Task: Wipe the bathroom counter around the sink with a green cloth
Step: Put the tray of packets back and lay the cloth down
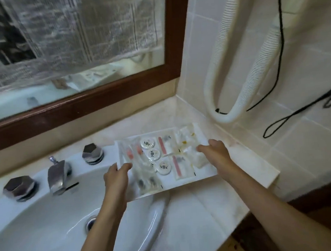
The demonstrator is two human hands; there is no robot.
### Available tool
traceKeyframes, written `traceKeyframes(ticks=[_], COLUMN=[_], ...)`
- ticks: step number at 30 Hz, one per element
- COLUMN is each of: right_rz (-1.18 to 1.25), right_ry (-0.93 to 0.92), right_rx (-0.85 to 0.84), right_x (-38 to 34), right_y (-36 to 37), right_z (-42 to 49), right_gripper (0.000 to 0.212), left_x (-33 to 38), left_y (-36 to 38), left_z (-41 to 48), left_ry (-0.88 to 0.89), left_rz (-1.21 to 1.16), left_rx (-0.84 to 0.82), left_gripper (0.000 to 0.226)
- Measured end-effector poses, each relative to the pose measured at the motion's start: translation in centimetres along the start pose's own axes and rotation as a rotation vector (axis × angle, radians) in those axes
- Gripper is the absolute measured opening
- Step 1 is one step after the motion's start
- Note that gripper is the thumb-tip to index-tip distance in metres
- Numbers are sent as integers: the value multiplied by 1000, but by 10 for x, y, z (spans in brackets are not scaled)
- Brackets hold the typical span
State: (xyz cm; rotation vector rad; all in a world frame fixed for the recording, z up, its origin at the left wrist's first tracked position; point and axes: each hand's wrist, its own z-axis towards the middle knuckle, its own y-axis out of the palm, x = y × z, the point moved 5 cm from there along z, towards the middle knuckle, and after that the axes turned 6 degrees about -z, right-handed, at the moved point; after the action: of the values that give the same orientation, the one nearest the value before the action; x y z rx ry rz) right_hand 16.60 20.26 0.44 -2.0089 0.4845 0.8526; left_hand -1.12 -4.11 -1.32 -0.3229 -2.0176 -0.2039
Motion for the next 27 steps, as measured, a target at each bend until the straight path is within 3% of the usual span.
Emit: traceKeyframes(ticks=[2, 7, 17, 23, 27], right_rz=[-69, -226, -482, -463, -421], right_ry=[-25, -77, -150, -161, -179], right_rx=[12, 29, 111, 83, 49], right_x=[-21, -69, -117, -116, -112], right_y=[4, 20, 61, 70, 75], right_z=[36, 123, 223, 253, 260], right_gripper=[66, 77, 73, 76, 75], left_x=[10, 16, 22, 21, 20], left_y=[21, 62, 100, 116, 118], left_z=[24, 86, 165, 177, 180], left_ry=[3, -61, -83, -61, -65], left_rz=[-17, -42, -1, 127, 184], left_rx=[21, 44, 181, 223, 232], left_gripper=[32, 89, 83, 51, 61])
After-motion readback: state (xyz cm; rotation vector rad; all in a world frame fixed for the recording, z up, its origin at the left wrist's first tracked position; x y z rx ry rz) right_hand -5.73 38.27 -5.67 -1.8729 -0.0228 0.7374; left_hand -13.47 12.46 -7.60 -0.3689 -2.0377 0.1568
